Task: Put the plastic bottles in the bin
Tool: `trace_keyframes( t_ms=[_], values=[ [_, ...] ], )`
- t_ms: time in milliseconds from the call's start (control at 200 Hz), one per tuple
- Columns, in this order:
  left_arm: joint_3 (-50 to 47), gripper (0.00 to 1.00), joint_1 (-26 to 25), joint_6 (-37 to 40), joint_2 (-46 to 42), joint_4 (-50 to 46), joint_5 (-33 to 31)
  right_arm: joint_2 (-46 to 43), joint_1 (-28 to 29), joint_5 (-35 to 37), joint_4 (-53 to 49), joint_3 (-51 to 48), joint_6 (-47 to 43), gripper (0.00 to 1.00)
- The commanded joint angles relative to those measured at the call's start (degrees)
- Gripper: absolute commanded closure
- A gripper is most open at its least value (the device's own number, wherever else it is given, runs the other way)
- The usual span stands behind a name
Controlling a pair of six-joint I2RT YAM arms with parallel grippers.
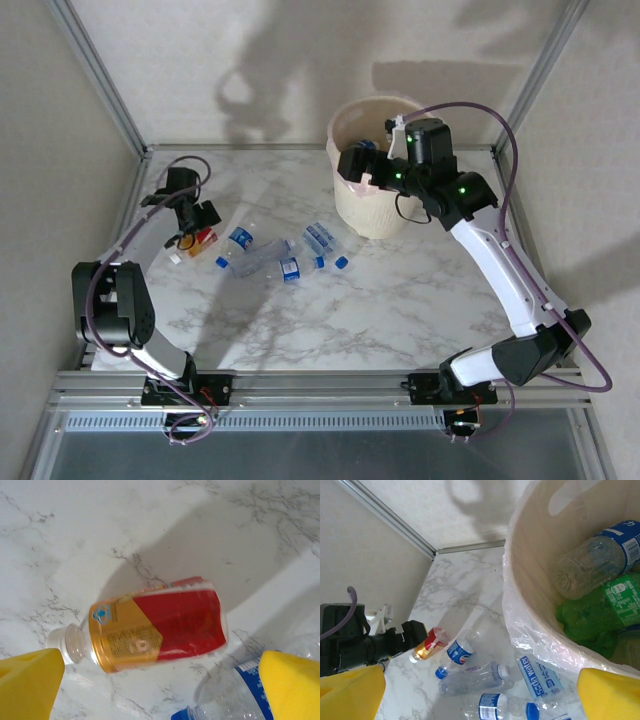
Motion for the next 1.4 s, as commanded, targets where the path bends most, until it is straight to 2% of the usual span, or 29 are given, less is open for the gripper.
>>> trace_keyframes(
  t_ms=[0,155,310,561,696,791,1066,1392],
  values=[
    [-1.7,0.00,-0.7,2.6,-1.2,-4.6,-6.7,-0.8,0.5,1.4,-1.0,1.8,0.6,0.01],
    [-2.5,0.00,0.3,2.9,1.1,-1.8,-7.8,0.2,0.6,0.8,-1.0,2.9,0.7,0.01],
    [1.2,0.00,3.4,1.4,1.1,1.6,-3.6,0.5,0.8,0.4,-0.6,2.7,1.1,0.01],
    [0.7,0.02,15.6,-5.2,4.9,7.4,7.1,-1.7,1.1,1.1,0.5,-0.3,2.1,0.02],
    [0.3,0.09,18.8,-6.3,7.8,7.0,4.4,-3.7,1.2,1.8,0.8,-2.4,2.6,0.03],
    [1.1,0.13,19.0,-6.6,10.0,4.2,2.9,-4.8,1.1,2.6,0.9,-3.4,2.6,0.03],
    [-4.1,0.14,18.1,-6.4,7.3,0.9,1.4,-6.9,1.2,4.5,1.0,-5.0,1.9,0.03],
    [-12.3,0.14,13.6,-6.9,-2.2,-2.2,2.9,-5.6,1.1,4.2,2.1,-4.2,0.3,0.03]
  ],
)
